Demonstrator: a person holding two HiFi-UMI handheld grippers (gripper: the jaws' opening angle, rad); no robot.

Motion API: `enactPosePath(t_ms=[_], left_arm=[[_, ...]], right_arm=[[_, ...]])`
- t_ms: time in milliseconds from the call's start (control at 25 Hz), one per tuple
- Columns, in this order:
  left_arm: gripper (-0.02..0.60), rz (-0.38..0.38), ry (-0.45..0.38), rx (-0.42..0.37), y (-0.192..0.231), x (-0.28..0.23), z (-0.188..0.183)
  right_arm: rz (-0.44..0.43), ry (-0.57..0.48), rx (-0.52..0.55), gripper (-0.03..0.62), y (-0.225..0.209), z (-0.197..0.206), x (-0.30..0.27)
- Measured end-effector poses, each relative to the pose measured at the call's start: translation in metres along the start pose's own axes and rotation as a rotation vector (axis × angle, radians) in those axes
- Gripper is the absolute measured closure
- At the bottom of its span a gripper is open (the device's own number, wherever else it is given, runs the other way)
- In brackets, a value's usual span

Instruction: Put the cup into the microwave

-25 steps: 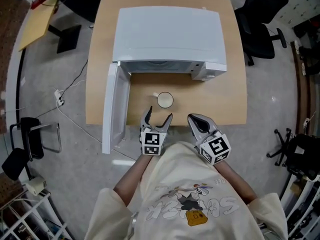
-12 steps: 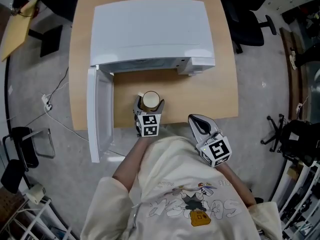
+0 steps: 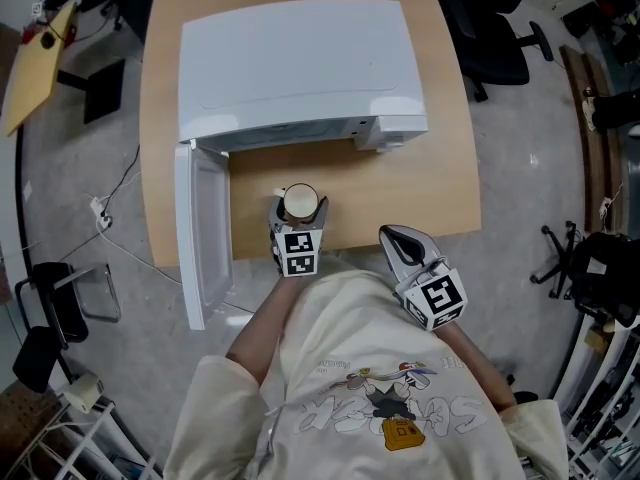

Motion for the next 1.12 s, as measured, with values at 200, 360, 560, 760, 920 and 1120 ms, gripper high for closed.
enactPosePath(t_ms=[200,360,560,760,920,1120], left_arm=[[0.176,-0.024,-0.026,0.044,0.01,0.007,-0.03],[0.176,-0.048,-0.068,0.095,0.023,0.005,-0.058],[0.176,-0.067,-0.099,0.059,0.037,-0.015,-0.09],[0.176,-0.081,-0.111,0.025,0.056,-0.047,-0.113],[0.176,-0.092,-0.114,0.035,0.069,-0.074,-0.127],[0.176,-0.143,-0.095,0.075,0.084,-0.104,-0.131]], right_arm=[[-0.026,-0.016,-0.008,0.588,-0.003,-0.002,-0.011],[-0.04,-0.035,-0.01,0.588,-0.002,-0.007,-0.019],[-0.037,-0.062,-0.013,0.588,-0.004,-0.015,-0.024],[0.006,-0.066,-0.038,0.588,-0.006,-0.013,-0.022],[0.059,-0.054,-0.065,0.588,-0.008,-0.009,-0.015],[0.127,-0.037,-0.094,0.588,-0.009,-0.003,-0.007]])
Point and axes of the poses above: the fingertips, and each gripper's own axes: x backward along the fingers, y to its left, z out of its underside, the point moved 9 cm from there along x, backward along the fingers, and after that the axes turned 9 degrees about -z, right-handed, at the moved point
